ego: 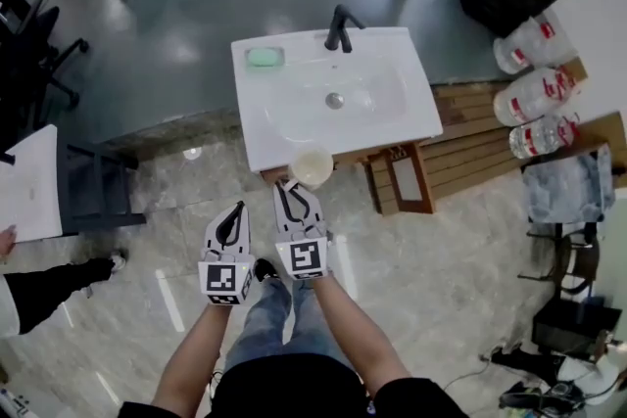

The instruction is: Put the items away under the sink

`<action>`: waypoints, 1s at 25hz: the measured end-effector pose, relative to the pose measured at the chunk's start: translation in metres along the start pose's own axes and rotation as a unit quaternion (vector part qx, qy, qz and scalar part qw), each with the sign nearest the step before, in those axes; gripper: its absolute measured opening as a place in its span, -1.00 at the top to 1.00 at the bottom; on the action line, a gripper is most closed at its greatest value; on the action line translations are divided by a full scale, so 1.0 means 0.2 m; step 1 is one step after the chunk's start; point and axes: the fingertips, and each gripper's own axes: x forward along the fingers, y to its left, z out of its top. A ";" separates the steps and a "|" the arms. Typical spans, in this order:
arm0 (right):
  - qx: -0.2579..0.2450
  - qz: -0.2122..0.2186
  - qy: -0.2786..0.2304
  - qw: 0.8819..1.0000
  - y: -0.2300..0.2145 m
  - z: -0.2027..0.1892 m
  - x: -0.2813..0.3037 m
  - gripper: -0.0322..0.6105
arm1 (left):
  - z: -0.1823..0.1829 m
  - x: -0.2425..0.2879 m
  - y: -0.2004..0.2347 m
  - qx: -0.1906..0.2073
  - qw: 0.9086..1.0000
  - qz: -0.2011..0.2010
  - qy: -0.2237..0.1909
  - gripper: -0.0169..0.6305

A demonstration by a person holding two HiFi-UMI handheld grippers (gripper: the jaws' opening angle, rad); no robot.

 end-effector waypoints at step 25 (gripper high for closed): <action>0.052 -0.137 0.050 0.988 -0.76 -1.00 -0.64 0.78 | -0.63 0.62 -0.96 0.049 0.988 -0.146 0.010 0.93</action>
